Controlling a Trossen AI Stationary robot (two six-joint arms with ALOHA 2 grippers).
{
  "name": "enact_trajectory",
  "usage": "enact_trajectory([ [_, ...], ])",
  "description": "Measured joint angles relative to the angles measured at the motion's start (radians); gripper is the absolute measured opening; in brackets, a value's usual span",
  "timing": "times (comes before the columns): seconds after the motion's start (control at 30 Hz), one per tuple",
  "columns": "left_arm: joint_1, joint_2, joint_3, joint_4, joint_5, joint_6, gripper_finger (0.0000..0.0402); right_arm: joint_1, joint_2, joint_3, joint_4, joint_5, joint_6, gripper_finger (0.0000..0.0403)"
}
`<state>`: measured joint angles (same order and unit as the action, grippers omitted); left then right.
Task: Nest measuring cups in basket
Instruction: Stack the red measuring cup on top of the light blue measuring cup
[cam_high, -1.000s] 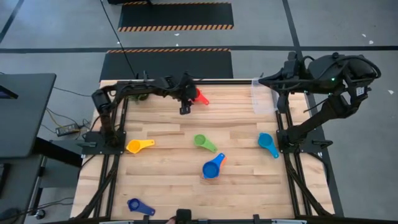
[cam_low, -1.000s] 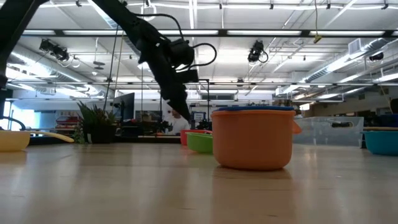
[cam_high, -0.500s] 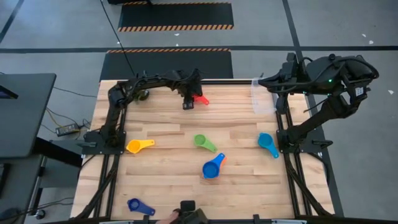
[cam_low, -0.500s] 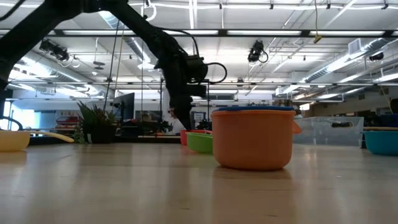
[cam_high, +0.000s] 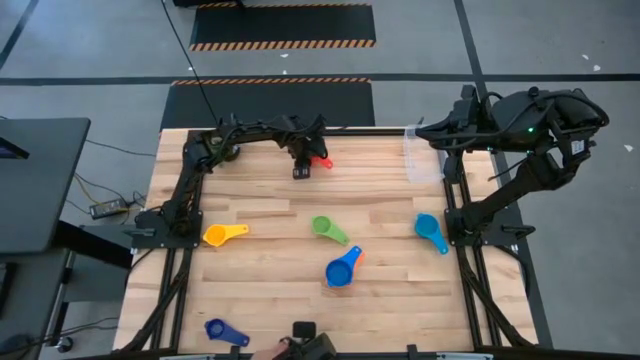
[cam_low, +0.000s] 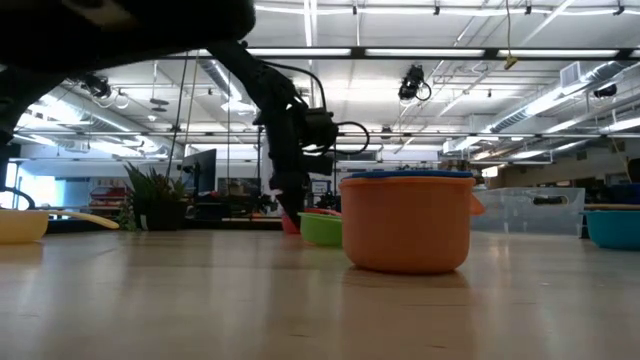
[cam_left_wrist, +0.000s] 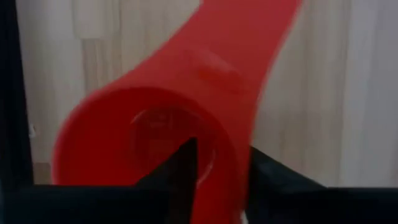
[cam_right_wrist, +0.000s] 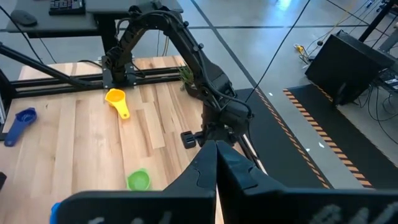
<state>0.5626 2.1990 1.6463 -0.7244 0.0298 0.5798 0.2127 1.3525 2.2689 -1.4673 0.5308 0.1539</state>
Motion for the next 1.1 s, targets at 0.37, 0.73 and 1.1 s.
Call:
enact_trajectory([
  [0.37, -0.002, 0.0, 0.132, -0.136, -0.056, -0.139, 0.0011, 0.0, 0.0, 0.0, 0.0, 0.002, 0.0, 0.0003],
  [0.73, -0.037, 0.0, 0.61, -0.572, -0.062, -0.555, 0.0009, 0.0, 0.0, 0.0, -0.005, 0.075, -0.071, 0.0003],
  [1.1, -0.237, -0.129, 0.655, -0.744, -0.087, -0.809, 0.0008, 0.0, -0.014, 0.0, -0.067, 0.219, -0.078, 0.0003],
])
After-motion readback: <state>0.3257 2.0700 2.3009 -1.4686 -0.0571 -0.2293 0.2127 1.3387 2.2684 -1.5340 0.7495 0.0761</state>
